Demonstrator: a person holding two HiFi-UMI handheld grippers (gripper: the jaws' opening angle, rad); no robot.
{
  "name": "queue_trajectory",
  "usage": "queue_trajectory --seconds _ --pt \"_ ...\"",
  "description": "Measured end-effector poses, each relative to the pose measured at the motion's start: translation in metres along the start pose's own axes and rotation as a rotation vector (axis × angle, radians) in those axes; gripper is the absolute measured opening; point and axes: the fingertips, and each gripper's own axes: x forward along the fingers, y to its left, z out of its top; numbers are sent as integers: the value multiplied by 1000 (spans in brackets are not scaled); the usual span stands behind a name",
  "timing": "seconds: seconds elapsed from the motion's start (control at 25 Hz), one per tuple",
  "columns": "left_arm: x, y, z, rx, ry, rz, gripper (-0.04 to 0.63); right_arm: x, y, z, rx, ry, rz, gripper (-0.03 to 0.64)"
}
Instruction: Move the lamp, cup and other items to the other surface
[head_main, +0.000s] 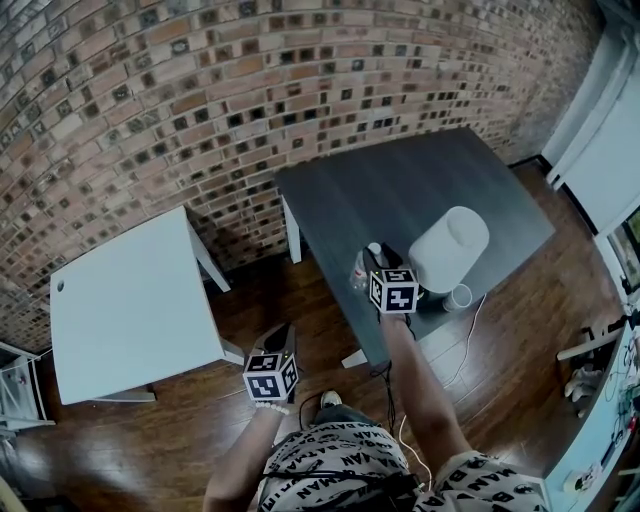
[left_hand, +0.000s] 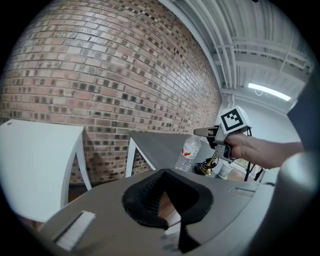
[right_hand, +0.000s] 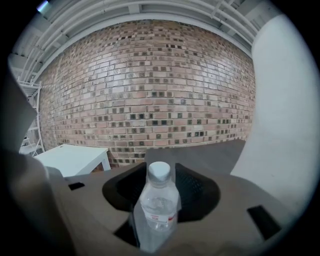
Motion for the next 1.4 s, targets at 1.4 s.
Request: queue_trajectory --seconds 1.4 --pt "-94 -124 -46 162 32 -397 0 -298 41 -168 288 42 -229 0"
